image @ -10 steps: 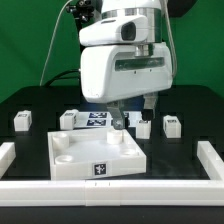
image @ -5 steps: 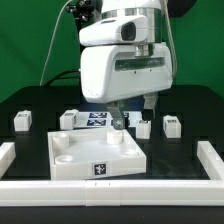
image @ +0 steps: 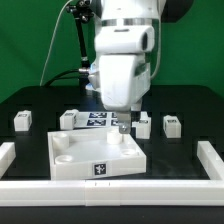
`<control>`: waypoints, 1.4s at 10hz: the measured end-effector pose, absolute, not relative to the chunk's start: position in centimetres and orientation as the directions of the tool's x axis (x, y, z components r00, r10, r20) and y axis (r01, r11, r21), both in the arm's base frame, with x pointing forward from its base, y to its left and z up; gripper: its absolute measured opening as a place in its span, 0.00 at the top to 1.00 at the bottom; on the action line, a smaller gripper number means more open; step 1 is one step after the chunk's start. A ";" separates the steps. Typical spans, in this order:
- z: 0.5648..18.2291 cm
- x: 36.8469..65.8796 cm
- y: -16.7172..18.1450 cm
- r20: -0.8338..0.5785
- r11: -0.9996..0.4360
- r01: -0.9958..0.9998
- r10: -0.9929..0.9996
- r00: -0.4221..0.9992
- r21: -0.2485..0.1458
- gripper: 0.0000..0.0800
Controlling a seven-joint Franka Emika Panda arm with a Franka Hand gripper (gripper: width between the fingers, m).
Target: Assemble one leg
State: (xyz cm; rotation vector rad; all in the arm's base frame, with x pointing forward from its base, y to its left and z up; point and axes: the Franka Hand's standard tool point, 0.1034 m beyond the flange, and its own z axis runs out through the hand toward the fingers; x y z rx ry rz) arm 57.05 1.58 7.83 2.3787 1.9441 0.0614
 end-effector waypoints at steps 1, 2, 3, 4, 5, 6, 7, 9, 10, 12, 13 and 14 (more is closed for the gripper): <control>7.8 56.6 0.4 -0.013 -0.214 0.973 0.976 0.216 0.089 0.19; 7.8 56.1 -1.0 -0.019 -0.224 0.971 0.974 0.226 0.084 0.19; 7.7 56.2 -1.0 -0.018 -0.231 0.969 0.972 0.233 0.084 0.19; 7.7 56.2 -0.8 -0.018 -0.229 0.970 0.973 0.232 0.084 0.19; 7.7 56.2 -0.9 -0.018 -0.230 0.970 0.972 0.232 0.084 0.19; 7.7 56.2 -0.9 -0.018 -0.230 0.970 0.972 0.233 0.083 0.19; 7.6 56.1 -0.9 -0.018 -0.229 0.970 0.973 0.231 0.082 0.19; 6.4 54.9 -1.0 -0.075 -0.033 0.997 0.996 0.038 0.073 0.19; 6.1 54.1 -0.9 -0.121 0.038 0.999 0.992 -0.034 0.034 0.19; 5.9 53.1 -0.8 -0.173 0.105 0.994 0.979 -0.107 -0.018 0.19; 6.6 53.0 -2.4 -0.174 0.083 0.996 0.981 -0.087 -0.028 0.19; 6.4 53.0 -2.3 -0.173 0.081 0.996 0.981 -0.084 -0.028 0.19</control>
Offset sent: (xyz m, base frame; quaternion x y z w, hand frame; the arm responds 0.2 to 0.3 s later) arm 0.0000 0.0000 0.0000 0.0000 0.0000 0.0000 1.0000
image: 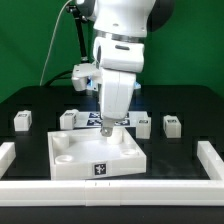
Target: Assemble one leg
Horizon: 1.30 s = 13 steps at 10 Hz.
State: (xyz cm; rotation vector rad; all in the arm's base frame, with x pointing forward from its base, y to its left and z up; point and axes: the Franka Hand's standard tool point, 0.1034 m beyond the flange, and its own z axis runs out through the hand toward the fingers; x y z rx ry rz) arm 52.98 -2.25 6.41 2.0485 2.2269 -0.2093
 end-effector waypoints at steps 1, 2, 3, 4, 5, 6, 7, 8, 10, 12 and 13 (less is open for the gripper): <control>6.3 52.9 -2.1 -0.172 0.086 0.996 0.981 -0.090 -0.031 0.19; 6.3 52.9 -2.1 -0.172 0.084 0.996 0.981 -0.089 -0.031 0.19; 6.2 52.9 -2.1 -0.172 0.085 0.996 0.981 -0.089 -0.032 0.19; 5.9 52.9 -2.0 -0.164 0.090 0.996 0.982 -0.092 -0.020 0.19; 5.5 51.9 -2.5 -0.152 0.137 0.990 0.979 -0.138 -0.020 0.19; 5.2 49.7 -3.4 -0.138 0.176 0.984 0.974 -0.178 -0.031 0.19; 4.9 47.8 -4.2 -0.126 0.189 0.980 0.973 -0.195 -0.055 0.19; 4.3 46.8 -4.6 -0.120 0.183 0.980 0.974 -0.191 -0.074 0.19; 3.6 46.2 -5.1 -0.116 0.172 0.981 0.977 -0.181 -0.086 0.19; 2.6 45.6 -5.0 -0.108 0.168 0.980 0.978 -0.179 -0.105 0.19; 2.1 45.3 -4.9 -0.104 0.168 0.979 0.978 -0.180 -0.113 0.19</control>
Offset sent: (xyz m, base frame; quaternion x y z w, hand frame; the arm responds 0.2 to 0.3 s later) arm 0.0001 0.0038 -0.0081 -0.0315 0.0158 -0.0242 0.9991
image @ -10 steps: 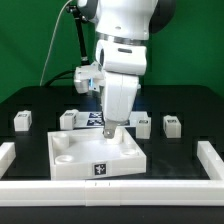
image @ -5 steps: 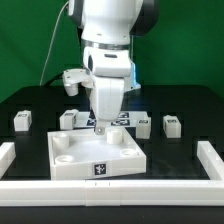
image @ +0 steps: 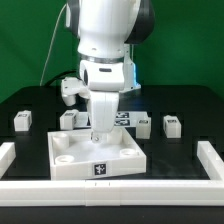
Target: Assemble one leg
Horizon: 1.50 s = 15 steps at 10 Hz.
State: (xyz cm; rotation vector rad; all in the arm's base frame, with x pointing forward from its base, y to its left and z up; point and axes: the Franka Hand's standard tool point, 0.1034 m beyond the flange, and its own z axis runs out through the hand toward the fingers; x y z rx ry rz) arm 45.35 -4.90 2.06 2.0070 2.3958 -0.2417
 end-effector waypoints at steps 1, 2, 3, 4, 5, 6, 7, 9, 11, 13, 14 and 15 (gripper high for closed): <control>1.7 45.2 -4.8 -0.101 0.170 0.978 0.978 -0.182 -0.119 0.19; 1.4 45.1 -4.7 -0.099 0.170 0.978 0.978 -0.183 -0.124 0.19; 1.3 45.2 -4.7 -0.099 0.162 0.979 0.980 -0.175 -0.124 0.19; 1.3 45.3 -4.6 -0.100 0.159 0.980 0.980 -0.172 -0.123 0.20; 1.3 45.2 -4.6 -0.100 0.159 0.979 0.980 -0.172 -0.123 0.20; 1.3 45.2 -4.6 -0.100 0.159 0.979 0.980 -0.172 -0.123 0.40; 1.3 45.2 -4.6 -0.100 0.159 0.979 0.980 -0.172 -0.124 0.62; 1.3 45.2 -4.6 -0.100 0.159 0.979 0.980 -0.172 -0.124 0.90; 1.4 45.4 -4.6 -0.100 0.159 0.980 0.980 -0.171 -0.117 0.92; 1.4 45.4 -4.6 -0.100 0.159 0.981 0.980 -0.171 -0.114 0.92; 1.4 45.5 -4.6 -0.100 0.159 0.981 0.980 -0.171 -0.113 0.92; 1.4 45.5 -4.6 -0.100 0.159 0.981 0.980 -0.171 -0.113 0.92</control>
Offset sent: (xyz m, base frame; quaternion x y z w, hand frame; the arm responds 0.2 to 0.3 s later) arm 0.0102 0.0029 0.0009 -0.0097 -0.0148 0.0373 0.9991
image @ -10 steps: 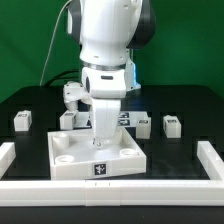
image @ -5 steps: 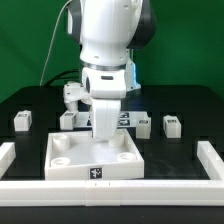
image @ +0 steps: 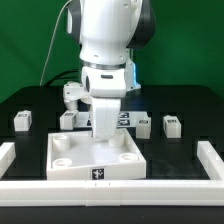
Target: Assemble one leg
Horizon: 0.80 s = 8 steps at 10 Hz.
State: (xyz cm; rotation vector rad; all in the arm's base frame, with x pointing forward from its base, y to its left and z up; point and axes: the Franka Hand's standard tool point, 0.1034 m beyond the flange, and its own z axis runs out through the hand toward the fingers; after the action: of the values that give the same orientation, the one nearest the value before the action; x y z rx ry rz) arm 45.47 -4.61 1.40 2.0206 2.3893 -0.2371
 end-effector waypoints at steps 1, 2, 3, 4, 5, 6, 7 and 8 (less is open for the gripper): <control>1.4 45.5 -4.6 -0.100 0.159 0.981 0.980 -0.171 -0.112 0.92; 1.4 45.5 -4.6 -0.100 0.159 0.981 0.980 -0.170 -0.112 0.92; 1.4 45.6 -3.6 -0.103 0.118 0.987 0.986 -0.129 -0.106 0.92; 1.3 45.9 -2.1 -0.101 0.111 0.989 0.988 -0.120 -0.099 0.92; 1.3 46.4 -0.7 -0.098 0.108 0.990 0.988 -0.117 -0.091 0.92; 1.4 46.9 0.3 -0.095 0.109 0.991 0.989 -0.116 -0.081 0.92; 1.5 47.3 1.3 -0.093 0.115 0.991 0.988 -0.121 -0.073 0.92; 1.7 47.9 2.3 -0.088 0.130 0.989 0.987 -0.135 -0.063 0.92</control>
Offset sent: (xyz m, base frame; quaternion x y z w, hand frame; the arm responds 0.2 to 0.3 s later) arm 0.0076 0.0447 -0.0056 0.0204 -0.0019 0.0397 0.9990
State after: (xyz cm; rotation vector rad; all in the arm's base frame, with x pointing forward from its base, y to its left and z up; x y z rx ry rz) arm 47.89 2.33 1.69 2.0493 2.3430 -0.1640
